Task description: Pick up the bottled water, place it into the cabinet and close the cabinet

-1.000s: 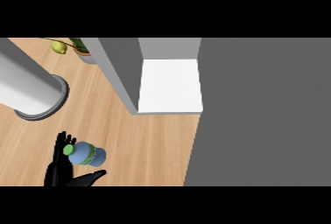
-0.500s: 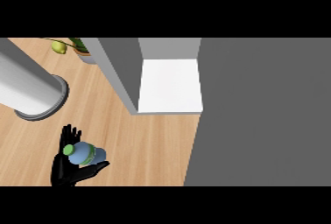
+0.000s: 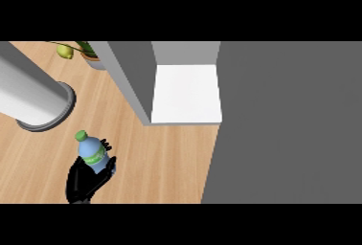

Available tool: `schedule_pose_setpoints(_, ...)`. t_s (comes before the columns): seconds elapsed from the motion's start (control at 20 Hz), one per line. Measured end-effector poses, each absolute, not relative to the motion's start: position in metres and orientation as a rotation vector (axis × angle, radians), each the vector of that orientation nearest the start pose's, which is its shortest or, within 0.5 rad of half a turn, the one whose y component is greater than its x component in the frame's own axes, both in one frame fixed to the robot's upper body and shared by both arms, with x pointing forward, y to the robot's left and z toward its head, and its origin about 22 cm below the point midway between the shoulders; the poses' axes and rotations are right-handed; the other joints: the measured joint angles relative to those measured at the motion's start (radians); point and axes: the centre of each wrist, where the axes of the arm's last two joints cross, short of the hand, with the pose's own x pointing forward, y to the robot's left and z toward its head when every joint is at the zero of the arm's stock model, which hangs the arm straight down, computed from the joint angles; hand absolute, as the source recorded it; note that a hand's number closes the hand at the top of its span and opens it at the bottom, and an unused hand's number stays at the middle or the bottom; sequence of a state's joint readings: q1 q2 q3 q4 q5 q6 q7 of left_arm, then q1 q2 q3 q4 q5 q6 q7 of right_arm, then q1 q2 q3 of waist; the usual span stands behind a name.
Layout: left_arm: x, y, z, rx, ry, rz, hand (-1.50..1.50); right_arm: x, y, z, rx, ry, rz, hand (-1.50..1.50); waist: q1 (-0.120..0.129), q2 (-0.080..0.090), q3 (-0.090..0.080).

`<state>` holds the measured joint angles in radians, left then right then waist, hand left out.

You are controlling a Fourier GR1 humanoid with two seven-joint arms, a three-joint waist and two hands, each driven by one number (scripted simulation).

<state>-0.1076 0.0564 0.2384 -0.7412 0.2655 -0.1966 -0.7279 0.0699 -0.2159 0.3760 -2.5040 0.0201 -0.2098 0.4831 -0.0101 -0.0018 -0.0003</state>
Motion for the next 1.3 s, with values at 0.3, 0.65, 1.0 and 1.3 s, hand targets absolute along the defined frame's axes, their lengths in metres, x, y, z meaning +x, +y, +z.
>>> schedule_pose_setpoints(0.3, 0.219, 0.275, -0.153, -0.030, -1.678, 0.331, 1.50, 0.131, -0.197, 0.183, 0.124, -1.905, 0.177, -1.50, -0.002, 0.000, 0.000)
schedule_pose_setpoints(0.65, 0.247, 0.250, -0.144, -0.043, -1.754, 0.203, 1.50, 0.131, -0.203, 0.178, 0.097, -1.918, 0.163, -1.50, -0.005, 0.001, 0.000)
schedule_pose_setpoints(1.0, 0.284, 0.219, -0.128, -0.255, -1.763, 0.103, 1.50, 0.131, -0.220, 0.176, -0.001, -1.930, 0.171, -1.50, -0.015, 0.002, 0.000)
schedule_pose_setpoints(1.3, 0.304, 0.192, -0.112, -0.385, -1.766, 0.103, 1.50, 0.131, -0.240, 0.176, -0.086, -1.935, 0.169, -1.50, -0.013, 0.000, 0.000)
